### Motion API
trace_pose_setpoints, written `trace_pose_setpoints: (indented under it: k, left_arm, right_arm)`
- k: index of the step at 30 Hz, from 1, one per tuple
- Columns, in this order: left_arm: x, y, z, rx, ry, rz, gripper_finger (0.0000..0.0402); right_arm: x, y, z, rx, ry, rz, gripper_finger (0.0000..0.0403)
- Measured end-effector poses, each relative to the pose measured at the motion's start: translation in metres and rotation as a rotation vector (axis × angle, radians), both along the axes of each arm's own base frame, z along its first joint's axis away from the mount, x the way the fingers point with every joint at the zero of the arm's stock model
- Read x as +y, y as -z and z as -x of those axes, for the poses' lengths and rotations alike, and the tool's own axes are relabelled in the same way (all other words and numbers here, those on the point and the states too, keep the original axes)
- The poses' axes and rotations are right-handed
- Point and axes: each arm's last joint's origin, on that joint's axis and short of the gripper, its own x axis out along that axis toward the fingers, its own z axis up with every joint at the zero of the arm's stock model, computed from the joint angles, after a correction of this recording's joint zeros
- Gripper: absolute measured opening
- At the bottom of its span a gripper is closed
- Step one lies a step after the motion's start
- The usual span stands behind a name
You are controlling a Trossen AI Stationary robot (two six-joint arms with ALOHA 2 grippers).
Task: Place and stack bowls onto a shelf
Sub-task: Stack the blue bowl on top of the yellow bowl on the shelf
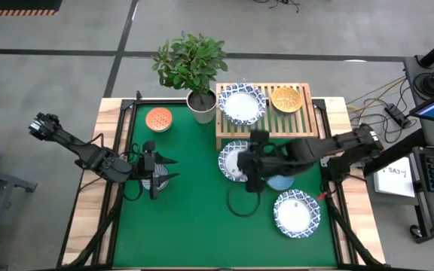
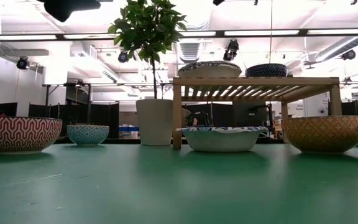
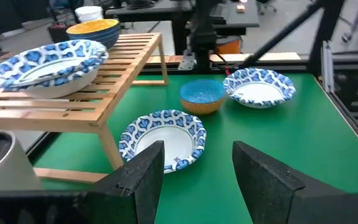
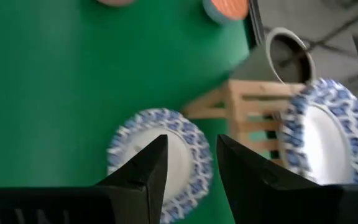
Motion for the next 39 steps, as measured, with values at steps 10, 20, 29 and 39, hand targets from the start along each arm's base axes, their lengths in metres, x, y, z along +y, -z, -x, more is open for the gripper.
trace_pose_setpoints:
  k: [10, 20, 29, 39]
  left_arm:
    - [-0.003, 0.01, -0.007, 0.011, -0.099, 0.192, 0.0174]
    - [-0.019, 0.042, -0.027, 0.381, -0.202, 0.415, 0.0174]
    - [-0.032, 0.068, -0.04, 0.94, -0.357, 0.255, 0.0173]
    - [-0.032, 0.089, -0.037, 1.077, -0.271, 0.155, 0.0138]
  right_arm:
    - [0.032, 0.044, 0.042, -0.186, -0.114, -0.086, 0.0113]
    - [0.031, 0.069, 0.059, -0.261, -0.144, -0.11, 0.0112]
    - [0.029, 0.085, 0.063, -0.246, -0.141, -0.11, 0.0102]
    - [0.031, 0.086, 0.067, -0.253, -0.139, -0.136, 0.0102]
